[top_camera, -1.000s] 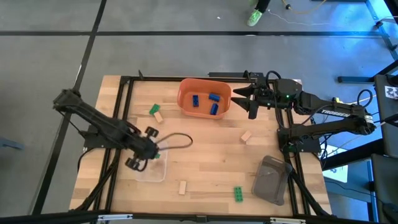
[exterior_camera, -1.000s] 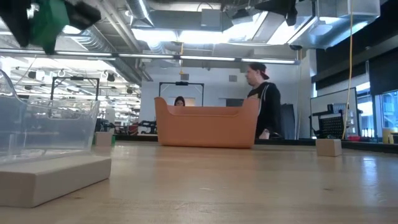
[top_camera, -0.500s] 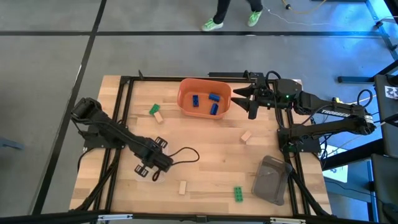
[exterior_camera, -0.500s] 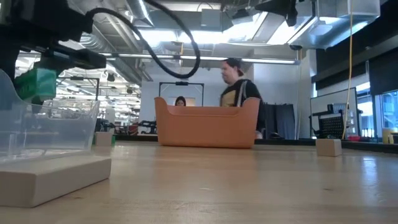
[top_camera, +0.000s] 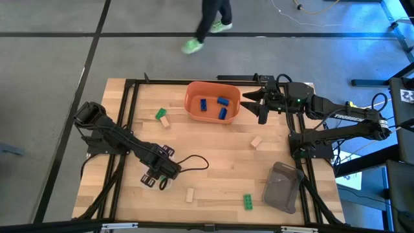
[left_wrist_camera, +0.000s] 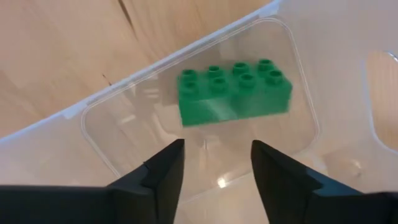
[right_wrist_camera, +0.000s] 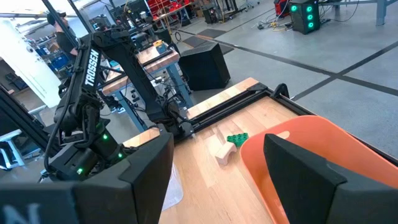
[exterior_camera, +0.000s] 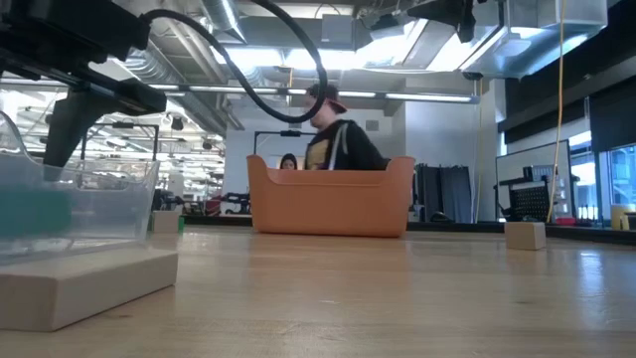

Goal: Sort & place blocks by color
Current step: Put the top green game piece into the transparent bin

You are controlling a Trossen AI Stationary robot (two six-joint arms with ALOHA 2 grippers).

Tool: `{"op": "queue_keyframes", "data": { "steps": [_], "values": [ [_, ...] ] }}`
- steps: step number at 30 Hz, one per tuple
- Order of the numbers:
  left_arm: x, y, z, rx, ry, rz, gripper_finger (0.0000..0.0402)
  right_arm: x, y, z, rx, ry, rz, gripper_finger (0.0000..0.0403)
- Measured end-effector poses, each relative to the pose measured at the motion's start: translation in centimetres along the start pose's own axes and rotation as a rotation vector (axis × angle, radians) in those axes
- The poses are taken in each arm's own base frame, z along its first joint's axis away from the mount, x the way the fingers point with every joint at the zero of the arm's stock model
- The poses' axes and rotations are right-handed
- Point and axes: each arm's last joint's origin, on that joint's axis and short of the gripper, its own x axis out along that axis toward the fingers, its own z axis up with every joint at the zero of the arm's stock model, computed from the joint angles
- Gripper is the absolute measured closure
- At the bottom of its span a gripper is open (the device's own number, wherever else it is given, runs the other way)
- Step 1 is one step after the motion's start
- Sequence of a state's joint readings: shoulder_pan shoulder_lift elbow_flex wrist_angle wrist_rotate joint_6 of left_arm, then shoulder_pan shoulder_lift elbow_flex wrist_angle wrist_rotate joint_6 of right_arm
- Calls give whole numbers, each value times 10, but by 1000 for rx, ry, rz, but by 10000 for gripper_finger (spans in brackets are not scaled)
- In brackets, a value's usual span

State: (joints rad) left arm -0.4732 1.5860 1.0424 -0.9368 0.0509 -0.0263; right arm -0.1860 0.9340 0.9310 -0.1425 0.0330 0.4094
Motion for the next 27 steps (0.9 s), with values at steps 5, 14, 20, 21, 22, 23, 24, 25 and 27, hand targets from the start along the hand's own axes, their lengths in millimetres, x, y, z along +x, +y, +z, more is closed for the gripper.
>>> {"op": "queue_keyframes", "data": {
  "steps": [5, 14, 20, 21, 22, 23, 24, 25, 27],
  "values": [
    [-2, 3, -7, -11, 56, -5, 191, 0, 0, 0, -2, 0, 0, 152],
    [-67, 28, -45, -147, -128, -25, 178, 0, 0, 0, -1, -1, 0, 152],
    [-127, 59, -92, -394, -481, 203, 178, 0, 0, 0, -3, -2, -1, 152],
    [-136, 65, -99, -448, -552, 255, 178, 0, 0, 0, -5, -2, -1, 152],
    [-145, 71, -106, -496, -624, 300, 178, 0, 0, 0, -10, -2, -2, 152],
    [-154, 76, -112, -540, -695, 337, 178, 0, 0, 0, -16, -2, -2, 152],
    [-162, 81, -118, -580, -766, 373, 178, 0, 0, 0, -20, -3, -2, 152],
    [-170, 85, -123, -613, -840, 405, 178, 0, 0, 0, -22, -3, -2, 152],
    [-184, 92, -132, -656, -972, 448, 178, 0, 0, 0, -27, -3, -2, 152]
  ]
}}
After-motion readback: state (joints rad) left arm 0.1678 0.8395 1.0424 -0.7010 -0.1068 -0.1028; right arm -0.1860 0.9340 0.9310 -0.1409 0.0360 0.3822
